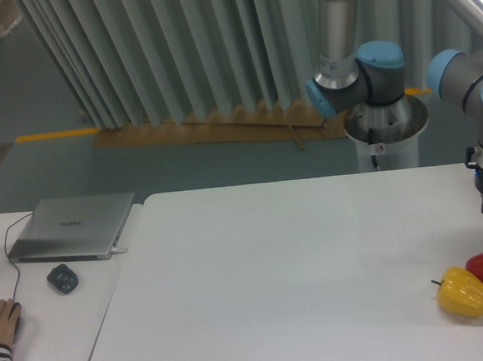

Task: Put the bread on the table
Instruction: 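Raise the gripper and move it away from the peppers off the table edge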

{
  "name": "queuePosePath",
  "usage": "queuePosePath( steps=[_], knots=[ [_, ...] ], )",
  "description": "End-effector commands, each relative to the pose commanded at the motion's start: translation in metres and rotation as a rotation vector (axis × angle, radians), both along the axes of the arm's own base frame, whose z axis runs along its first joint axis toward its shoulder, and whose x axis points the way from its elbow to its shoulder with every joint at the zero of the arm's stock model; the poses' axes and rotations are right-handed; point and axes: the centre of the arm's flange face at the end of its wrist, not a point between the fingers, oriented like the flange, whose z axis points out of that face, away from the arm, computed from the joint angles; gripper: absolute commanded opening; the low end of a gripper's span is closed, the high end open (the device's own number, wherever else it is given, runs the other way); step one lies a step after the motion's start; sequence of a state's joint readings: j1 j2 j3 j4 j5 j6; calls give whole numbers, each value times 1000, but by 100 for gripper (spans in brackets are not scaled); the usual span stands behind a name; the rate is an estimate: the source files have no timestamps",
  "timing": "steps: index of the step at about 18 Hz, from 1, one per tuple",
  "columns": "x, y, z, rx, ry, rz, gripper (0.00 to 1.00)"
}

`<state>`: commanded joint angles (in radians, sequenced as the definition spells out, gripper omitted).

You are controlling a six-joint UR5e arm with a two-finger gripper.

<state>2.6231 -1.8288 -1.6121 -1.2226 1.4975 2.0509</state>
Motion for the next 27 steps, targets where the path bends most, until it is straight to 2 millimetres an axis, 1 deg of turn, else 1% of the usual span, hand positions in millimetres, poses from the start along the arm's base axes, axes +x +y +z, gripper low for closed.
queuePosePath(
  steps=[2,5,9,12,14,18,21,23,27],
  knots=[
    [-1,1,-4,-3,9,0,100],
    [-2,-1,-4,-1,8,3,100],
    [-4,0,0,9,9,1,100],
    [-6,-2,8,15,23,6,100],
    [-11,-7,9,16,25,17,100],
    [-12,-9,10,12,31,14,100],
    [-22,-20,14,12,50,-52,100],
    [-39,-38,17,14,63,-80,100],
    [-59,-55,28,13,99,-163,100]
  ],
)
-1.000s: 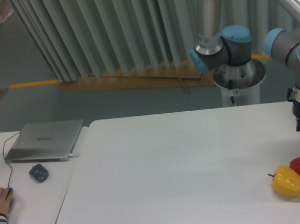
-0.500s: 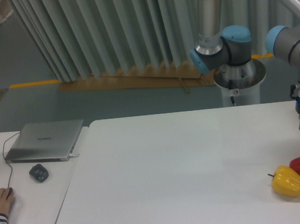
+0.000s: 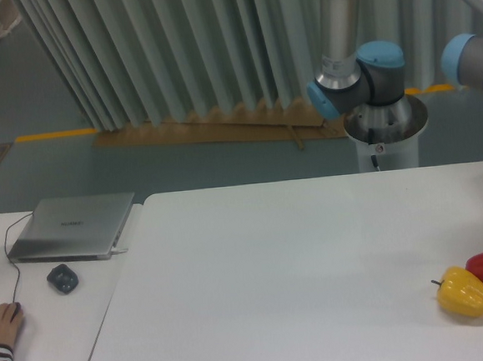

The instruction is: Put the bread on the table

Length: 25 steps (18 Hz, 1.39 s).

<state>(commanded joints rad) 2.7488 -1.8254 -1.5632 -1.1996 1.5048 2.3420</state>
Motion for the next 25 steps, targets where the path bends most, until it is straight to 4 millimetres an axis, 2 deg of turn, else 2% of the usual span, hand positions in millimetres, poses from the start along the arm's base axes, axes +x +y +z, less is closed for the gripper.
queuePosePath(
  steps=[3,9,15,19,25],
  knots=[
    [-6,-4,5,-12,20,-46,100],
    [-19,-11,-5,-25,28,-33,100],
    [-24,-10,2,38,60,-95,100],
    [-38,-17,13,36,96,-182,100],
    [-51,-36,1,38,74,-190,100]
  ],
)
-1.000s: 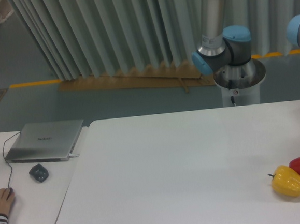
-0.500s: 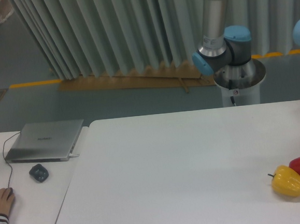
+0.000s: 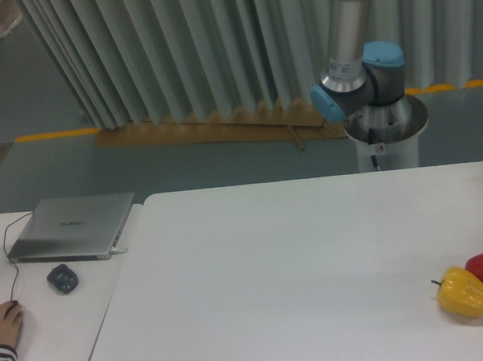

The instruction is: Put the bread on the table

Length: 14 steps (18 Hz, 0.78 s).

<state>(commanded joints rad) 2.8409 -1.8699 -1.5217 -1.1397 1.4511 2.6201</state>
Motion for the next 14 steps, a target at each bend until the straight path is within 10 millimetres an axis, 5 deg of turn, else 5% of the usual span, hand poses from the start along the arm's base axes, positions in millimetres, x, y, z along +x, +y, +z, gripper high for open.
queuePosePath(
  steps=[8,14],
  knots=[
    [-12,-40,-35,-23,-112,203,100],
    [-6,-49,-49,-63,-161,415,100]
  ],
)
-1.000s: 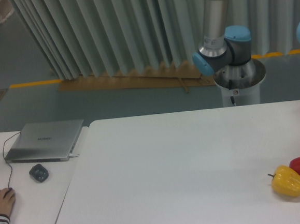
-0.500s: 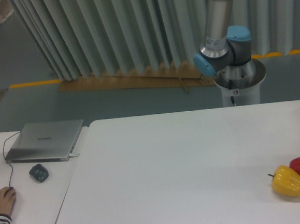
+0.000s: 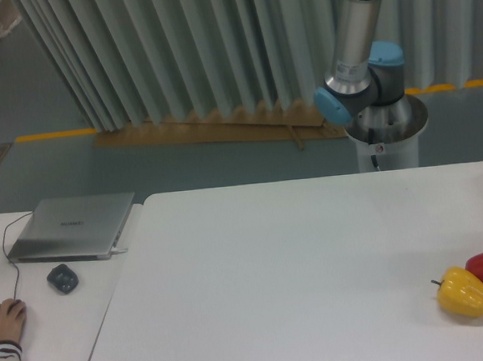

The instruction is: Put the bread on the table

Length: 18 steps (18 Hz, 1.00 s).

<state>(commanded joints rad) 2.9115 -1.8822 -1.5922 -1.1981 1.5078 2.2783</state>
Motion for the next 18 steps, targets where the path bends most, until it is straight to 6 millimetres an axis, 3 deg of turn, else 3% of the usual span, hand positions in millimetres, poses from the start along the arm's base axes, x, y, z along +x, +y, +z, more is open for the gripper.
queuePosePath(
  steps=[9,13,18],
  knots=[
    [-15,-33,-4,-58,2,170,100],
    [-21,-46,-12,-97,-4,187,100],
    [-25,-49,-33,-147,-28,172,100]
  ],
)
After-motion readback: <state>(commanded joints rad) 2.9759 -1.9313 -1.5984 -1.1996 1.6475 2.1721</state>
